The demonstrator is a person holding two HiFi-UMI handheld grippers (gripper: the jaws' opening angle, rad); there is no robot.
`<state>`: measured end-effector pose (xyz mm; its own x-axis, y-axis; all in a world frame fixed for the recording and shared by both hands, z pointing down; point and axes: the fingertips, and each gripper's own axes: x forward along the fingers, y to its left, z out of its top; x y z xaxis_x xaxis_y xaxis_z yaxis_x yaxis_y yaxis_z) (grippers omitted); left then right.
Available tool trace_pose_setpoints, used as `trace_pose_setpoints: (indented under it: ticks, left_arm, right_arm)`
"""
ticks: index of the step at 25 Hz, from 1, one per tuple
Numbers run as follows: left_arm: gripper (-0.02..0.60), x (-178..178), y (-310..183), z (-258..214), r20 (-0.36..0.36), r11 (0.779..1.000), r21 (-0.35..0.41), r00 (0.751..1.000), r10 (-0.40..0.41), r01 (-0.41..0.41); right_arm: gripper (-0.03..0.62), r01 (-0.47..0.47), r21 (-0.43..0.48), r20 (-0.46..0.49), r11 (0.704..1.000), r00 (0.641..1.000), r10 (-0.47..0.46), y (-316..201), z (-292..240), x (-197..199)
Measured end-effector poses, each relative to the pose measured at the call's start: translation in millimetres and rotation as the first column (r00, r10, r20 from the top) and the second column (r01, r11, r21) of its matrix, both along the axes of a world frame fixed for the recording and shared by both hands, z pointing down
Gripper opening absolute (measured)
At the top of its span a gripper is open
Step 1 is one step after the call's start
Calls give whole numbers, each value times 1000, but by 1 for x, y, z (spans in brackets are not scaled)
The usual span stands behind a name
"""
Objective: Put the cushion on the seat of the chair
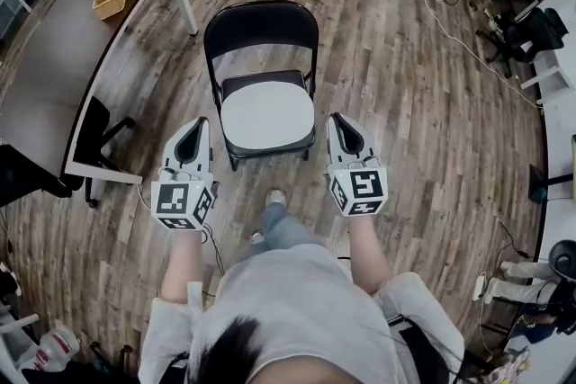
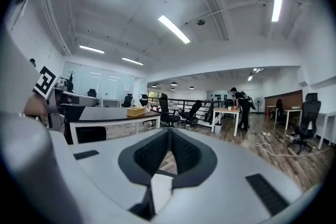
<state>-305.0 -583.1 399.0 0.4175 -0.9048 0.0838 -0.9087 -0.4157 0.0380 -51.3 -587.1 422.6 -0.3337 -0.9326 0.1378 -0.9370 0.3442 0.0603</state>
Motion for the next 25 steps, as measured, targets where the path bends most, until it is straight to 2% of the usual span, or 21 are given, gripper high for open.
trace_pose_setpoints:
  ticks: [6, 11, 25]
  left_arm:
    - [12, -3, 28, -20, 11, 998, 55, 1000, -22, 21]
    - [12, -9, 45, -33, -33, 996, 81, 999, -40, 43]
    - [12, -2, 73, -57, -31, 989, 143, 999, -16, 20]
  right_arm:
    - [23, 22, 58, -24, 998, 1000, -21, 27, -24, -3]
    - [23, 11, 104, -22, 995, 1000, -9, 45, -40, -3]
    - [23, -6, 145, -6, 989, 1000, 7, 73, -59, 2]
